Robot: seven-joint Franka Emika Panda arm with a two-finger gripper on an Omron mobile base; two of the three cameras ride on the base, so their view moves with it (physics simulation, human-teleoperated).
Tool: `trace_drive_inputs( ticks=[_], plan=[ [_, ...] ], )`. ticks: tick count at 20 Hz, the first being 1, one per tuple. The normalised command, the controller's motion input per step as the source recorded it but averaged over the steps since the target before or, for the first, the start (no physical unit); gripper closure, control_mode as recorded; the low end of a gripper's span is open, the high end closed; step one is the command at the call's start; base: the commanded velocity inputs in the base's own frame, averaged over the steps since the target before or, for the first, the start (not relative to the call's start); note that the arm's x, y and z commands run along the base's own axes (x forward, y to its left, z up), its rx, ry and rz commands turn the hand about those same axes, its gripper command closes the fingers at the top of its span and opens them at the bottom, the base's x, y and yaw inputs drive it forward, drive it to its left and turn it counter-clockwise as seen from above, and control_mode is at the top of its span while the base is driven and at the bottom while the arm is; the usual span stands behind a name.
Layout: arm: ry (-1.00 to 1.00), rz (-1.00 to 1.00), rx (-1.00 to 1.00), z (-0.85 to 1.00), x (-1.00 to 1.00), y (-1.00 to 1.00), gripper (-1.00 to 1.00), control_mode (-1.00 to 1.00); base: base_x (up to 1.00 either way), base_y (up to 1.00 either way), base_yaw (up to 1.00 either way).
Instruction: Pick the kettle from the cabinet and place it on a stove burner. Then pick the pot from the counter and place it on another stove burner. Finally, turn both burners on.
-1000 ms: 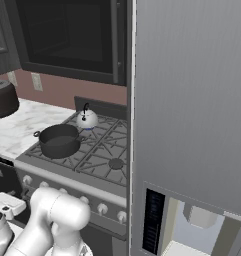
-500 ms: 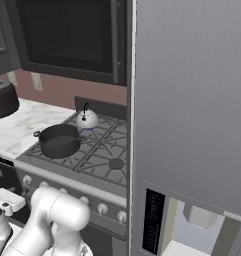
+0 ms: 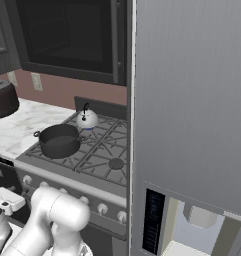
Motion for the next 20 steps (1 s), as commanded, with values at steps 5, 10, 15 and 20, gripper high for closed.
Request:
trace_drive_inputs(
  ticks=[5, 10, 15, 20],
  plan=[
    [0.00, -0.02, 0.00, 0.21, 0.00, 0.00, -1.00, -1.00, 0.00, 0.00, 0.00],
    [0.00, -0.03, 0.00, 0.22, 0.00, 0.00, -1.00, -1.00, 0.00, 0.00, 0.00],
    [0.00, -0.04, 0.00, 0.07, 0.00, -0.07, -1.00, -1.00, 0.00, 0.00, 0.00],
    [0.00, -0.03, 0.00, 0.00, 0.00, -0.15, -1.00, -1.00, 0.00, 0.00, 0.00]
  ],
)
